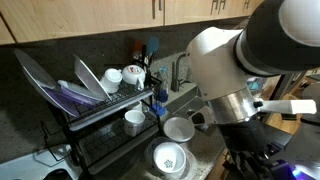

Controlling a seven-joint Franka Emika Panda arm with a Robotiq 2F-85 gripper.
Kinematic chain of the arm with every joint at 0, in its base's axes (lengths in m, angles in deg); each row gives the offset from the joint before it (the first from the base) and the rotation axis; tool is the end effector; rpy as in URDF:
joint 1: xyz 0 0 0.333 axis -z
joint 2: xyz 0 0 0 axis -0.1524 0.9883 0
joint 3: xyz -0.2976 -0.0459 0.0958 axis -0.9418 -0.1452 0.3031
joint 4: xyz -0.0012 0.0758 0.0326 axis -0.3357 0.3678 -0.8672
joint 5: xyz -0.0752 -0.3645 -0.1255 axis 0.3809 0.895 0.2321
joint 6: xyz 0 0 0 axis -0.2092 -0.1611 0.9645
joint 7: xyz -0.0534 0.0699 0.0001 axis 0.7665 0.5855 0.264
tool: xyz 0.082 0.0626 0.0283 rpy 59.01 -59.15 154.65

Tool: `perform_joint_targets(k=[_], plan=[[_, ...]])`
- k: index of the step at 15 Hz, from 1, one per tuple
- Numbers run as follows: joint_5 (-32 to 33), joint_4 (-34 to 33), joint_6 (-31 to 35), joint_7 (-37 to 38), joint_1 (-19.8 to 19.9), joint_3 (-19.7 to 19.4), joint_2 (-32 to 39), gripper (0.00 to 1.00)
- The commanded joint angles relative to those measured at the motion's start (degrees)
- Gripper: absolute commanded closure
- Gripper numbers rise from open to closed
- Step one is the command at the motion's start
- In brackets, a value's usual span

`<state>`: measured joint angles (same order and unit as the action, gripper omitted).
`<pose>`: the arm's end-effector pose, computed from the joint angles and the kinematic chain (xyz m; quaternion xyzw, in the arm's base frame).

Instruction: Remove the grey lid from the dishrack and set it on top of the grey bowl on the left side of the counter

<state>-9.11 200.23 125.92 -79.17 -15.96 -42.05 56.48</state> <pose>0.2327 0.3638 0.4187 -0.8563 -0.3800 0.2531 0.2416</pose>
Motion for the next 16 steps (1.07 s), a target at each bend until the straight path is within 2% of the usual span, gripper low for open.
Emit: perform_joint_targets(k=[1, 7, 16], plan=[[3.21, 4.03, 4.8, 5.85, 0.43, 0.7, -7.51, 0.0], [12.74, 6.07, 8.33, 15.1, 0.46, 0.8, -14.73, 0.0], [27.47, 5.3, 7.91, 27.19, 1.52, 1.68, -19.82, 0.0]])
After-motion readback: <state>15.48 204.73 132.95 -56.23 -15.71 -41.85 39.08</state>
